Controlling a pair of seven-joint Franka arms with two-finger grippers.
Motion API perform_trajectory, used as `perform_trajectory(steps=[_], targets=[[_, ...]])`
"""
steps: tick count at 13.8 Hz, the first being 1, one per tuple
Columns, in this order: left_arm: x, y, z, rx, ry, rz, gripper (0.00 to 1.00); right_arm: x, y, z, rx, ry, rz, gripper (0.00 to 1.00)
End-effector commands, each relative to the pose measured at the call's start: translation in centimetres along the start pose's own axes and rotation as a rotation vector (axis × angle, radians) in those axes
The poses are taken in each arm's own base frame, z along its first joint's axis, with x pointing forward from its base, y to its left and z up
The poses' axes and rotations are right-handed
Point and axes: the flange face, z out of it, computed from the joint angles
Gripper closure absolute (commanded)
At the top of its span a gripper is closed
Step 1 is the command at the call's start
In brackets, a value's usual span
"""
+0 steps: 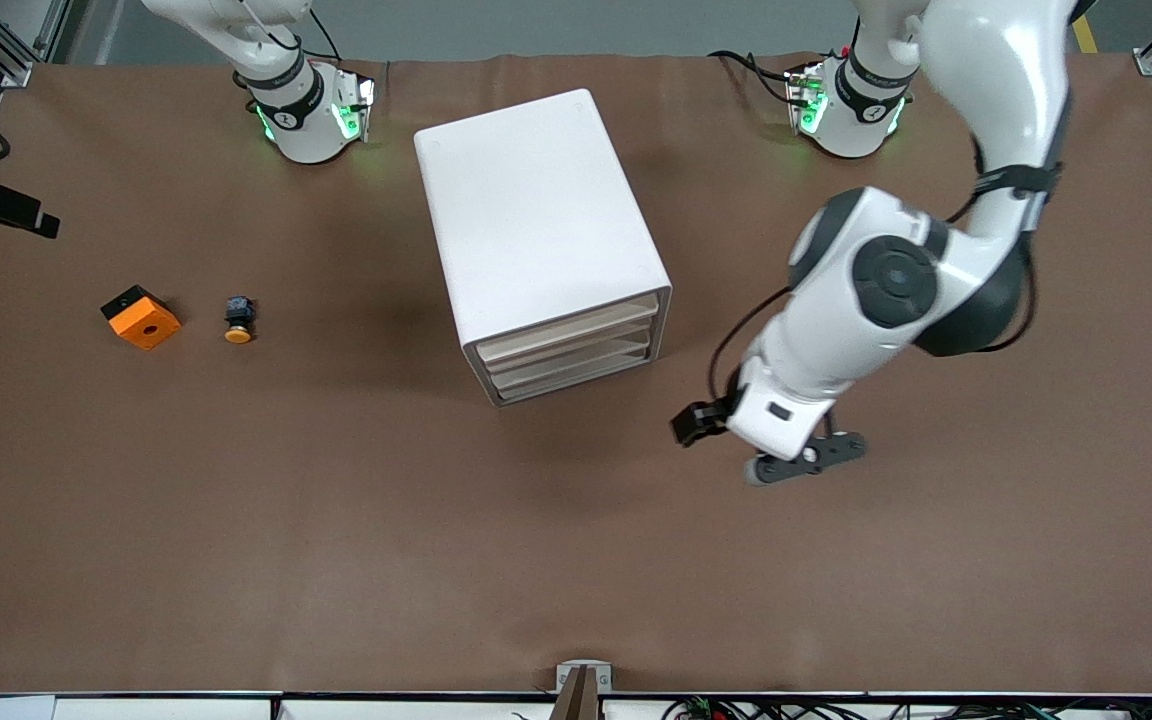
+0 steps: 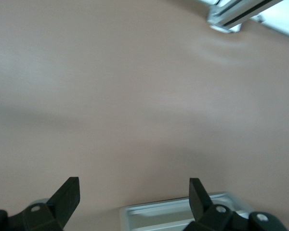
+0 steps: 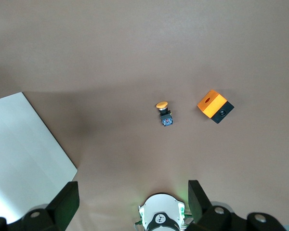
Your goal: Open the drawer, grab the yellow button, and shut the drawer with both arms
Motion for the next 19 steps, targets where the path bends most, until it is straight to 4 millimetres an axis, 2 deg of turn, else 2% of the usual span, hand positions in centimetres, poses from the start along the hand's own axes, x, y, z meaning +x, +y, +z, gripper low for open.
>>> perform_trajectory(steps=[1, 4, 7, 10, 11, 13, 15, 17, 19], targets=[[1.4, -6.6, -3.9, 0.051, -0.053, 0.126, 0.0, -2.1, -1.1, -1.5, -0.017, -0.012, -0.021, 0.0], [2.1, -15.0, -8.5, 0.087, -0.051, 0.193, 0.0, -1.3, -1.4, -0.4, -0.014, -0.013, -0.036, 0.0], [1.0, -20.8, -12.1, 0.126, -0.026, 0.252, 0.0, -1.4, -1.9, -0.7, -0.011, 0.068, -0.059, 0.0], [-0.5, -26.3, -15.3, 0.161, -0.004, 0.306, 0.0, -1.0, -1.8, -1.4, -0.038, 0.129, -0.174, 0.0], [-0.8, -27.0, -16.4, 0.166, 0.01, 0.298, 0.0, -1.0, -1.7, -1.5, -0.038, 0.136, -0.18, 0.0], [-2.3, -27.0, -18.8, 0.182, 0.038, 0.294, 0.0, -1.2, -1.5, -1.7, -0.039, 0.145, -0.179, 0.0], [-3.7, -27.2, -21.1, 0.196, 0.054, 0.284, 0.0, -2.5, -1.2, -1.0, -0.034, 0.187, -0.178, 0.0], [-4.5, -28.1, -23.0, 0.207, 0.072, 0.264, 0.0, -3.8, -0.9, 0.0, -0.03, 0.23, -0.18, 0.0], [-5.0, -27.9, -23.7, 0.209, 0.078, 0.266, 0.0, -3.8, -0.8, -0.1, -0.03, 0.226, -0.173, 0.0]])
